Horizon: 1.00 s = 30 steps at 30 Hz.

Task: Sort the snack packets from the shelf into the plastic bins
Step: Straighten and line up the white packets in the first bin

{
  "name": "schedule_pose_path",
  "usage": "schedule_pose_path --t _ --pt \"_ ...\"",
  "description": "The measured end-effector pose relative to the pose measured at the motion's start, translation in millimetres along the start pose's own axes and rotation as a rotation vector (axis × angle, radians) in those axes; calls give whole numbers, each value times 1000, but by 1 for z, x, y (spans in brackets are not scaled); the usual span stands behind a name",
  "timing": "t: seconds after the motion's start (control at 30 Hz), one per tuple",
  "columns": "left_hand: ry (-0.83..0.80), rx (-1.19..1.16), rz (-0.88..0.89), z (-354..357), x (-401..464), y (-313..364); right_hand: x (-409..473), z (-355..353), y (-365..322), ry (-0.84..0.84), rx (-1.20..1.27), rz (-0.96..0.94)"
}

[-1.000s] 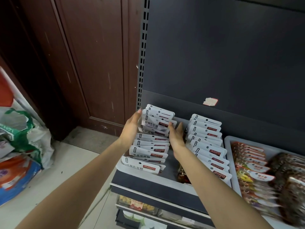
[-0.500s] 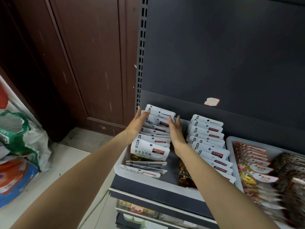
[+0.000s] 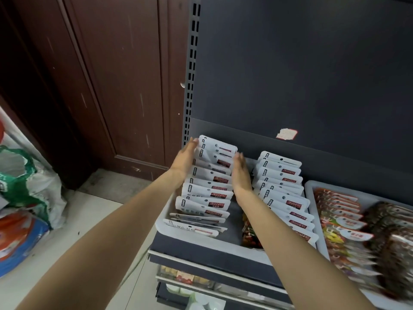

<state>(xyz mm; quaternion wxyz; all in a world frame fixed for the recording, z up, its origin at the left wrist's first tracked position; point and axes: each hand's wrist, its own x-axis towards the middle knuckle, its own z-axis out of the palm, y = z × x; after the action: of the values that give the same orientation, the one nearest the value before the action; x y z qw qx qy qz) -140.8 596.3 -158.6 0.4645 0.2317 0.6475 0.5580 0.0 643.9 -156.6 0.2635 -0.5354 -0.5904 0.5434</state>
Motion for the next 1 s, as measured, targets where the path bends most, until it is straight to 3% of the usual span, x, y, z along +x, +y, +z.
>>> schedule_pose_path --t 0.1,0.2,0.43,0.57,0.7,0.8,1.0 --pt "8 39 31 -17 -30 -2 -17 -6 -4 10 54 22" --pt "-109 51 83 -33 -62 -18 -49 -10 5 -56 10 -48" --pt "-215 48 68 -35 -95 -51 -93 0 32 -121 213 -37" --pt "-139 -160 27 -24 -103 -52 -98 15 41 -161 357 88" --pt "-74 -186 50 -20 -95 -47 -100 18 30 -170 239 65" --pt "-43 -77 108 -17 -101 -41 -96 13 31 -79 183 2" --pt "-57 113 160 -12 -93 -39 -85 26 35 -60 211 -75"
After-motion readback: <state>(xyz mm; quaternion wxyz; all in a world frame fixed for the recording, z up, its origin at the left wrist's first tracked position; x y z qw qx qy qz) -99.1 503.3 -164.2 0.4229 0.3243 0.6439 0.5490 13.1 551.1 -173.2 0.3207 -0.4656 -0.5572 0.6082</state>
